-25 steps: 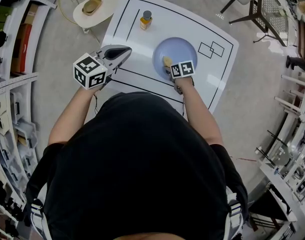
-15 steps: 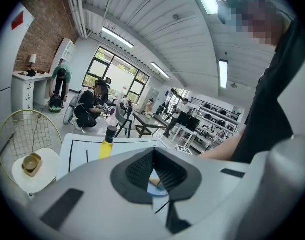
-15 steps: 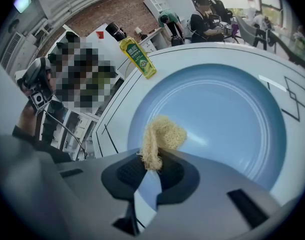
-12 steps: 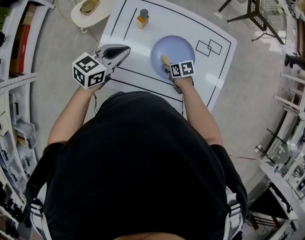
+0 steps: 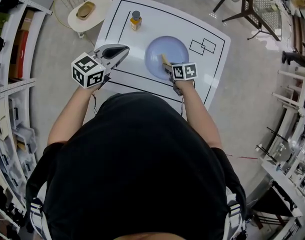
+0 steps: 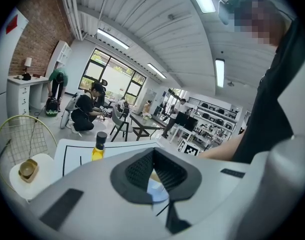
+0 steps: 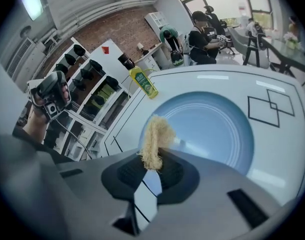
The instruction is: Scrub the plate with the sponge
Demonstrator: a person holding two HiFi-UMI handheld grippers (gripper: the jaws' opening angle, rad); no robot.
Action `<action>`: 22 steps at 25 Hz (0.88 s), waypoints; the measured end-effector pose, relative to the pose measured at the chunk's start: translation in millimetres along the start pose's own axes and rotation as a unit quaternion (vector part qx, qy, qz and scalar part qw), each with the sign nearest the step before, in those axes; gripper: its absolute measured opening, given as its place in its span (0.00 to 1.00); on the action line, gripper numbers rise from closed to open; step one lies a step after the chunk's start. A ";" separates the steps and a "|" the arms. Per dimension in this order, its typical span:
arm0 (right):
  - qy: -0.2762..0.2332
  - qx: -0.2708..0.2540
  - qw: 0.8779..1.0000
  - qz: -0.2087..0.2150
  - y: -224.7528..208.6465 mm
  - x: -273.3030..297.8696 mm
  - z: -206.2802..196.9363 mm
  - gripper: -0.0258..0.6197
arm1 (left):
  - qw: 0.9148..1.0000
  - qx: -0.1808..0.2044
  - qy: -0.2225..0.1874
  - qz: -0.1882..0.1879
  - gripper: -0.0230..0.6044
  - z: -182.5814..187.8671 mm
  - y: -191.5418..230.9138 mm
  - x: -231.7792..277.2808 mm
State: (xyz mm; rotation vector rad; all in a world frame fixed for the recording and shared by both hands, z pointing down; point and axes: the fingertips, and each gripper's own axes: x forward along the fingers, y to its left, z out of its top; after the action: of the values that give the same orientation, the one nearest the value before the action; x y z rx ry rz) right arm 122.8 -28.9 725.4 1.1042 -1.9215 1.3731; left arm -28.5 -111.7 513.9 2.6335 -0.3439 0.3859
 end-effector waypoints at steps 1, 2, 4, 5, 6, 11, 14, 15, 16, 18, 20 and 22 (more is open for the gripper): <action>-0.007 -0.002 1.000 0.000 1.1 -6.0 2.7 0.11 | 1.000 0.001 -0.001 -0.001 0.05 1.1 -1.5 1.7; -0.013 -0.007 1.000 -0.001 2.4 -12.5 5.2 0.11 | 1.000 0.002 -0.001 -0.002 0.05 2.3 -3.3 3.4; -0.022 -0.020 1.000 -0.004 5.2 -26.6 9.1 0.11 | 1.000 0.004 -0.003 -0.004 0.05 4.8 -8.0 6.4; -0.025 -0.027 0.999 -0.007 6.5 -34.1 11.0 0.11 | 1.000 0.005 -0.003 -0.005 0.05 6.1 -10.5 7.9; -0.029 -0.032 0.999 -0.009 7.6 -42.0 13.0 0.11 | 1.000 0.007 -0.003 -0.006 0.05 7.4 -13.0 9.7; -0.056 -0.080 0.995 -0.030 15.4 -81.3 27.2 0.11 | 1.000 0.013 -0.005 -0.010 0.05 12.6 -23.0 20.2; -0.080 -0.117 0.989 -0.047 23.2 -103.9 38.2 0.11 | 1.000 0.016 -0.007 -0.010 0.05 16.0 -29.4 25.5; -0.090 -0.124 0.987 -0.050 25.4 -111.4 41.6 0.11 | 1.000 0.017 -0.008 -0.010 0.05 17.2 -31.9 27.3; -0.099 -0.130 0.985 -0.052 27.1 -119.1 44.7 0.11 | 1.000 0.018 -0.009 -0.009 0.05 18.6 -34.5 29.1; -0.115 -0.141 0.982 -0.060 28.2 -134.5 49.2 0.11 | 1.000 0.021 -0.009 -0.009 0.05 20.8 -39.6 32.8; -0.130 -0.148 0.978 -0.069 26.3 -150.0 52.4 0.11 | 1.000 0.023 -0.009 -0.010 0.05 22.4 -44.9 36.6; -0.148 -0.150 0.975 -0.075 23.2 -165.8 55.6 0.11 | 1.000 0.027 -0.008 -0.011 0.05 24.0 -50.4 40.1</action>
State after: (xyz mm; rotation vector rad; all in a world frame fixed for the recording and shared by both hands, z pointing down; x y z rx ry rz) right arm 192.6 -25.8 563.4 1.3248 -2.1144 0.8393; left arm 29.0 -86.4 486.2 2.6923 -0.3130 0.3728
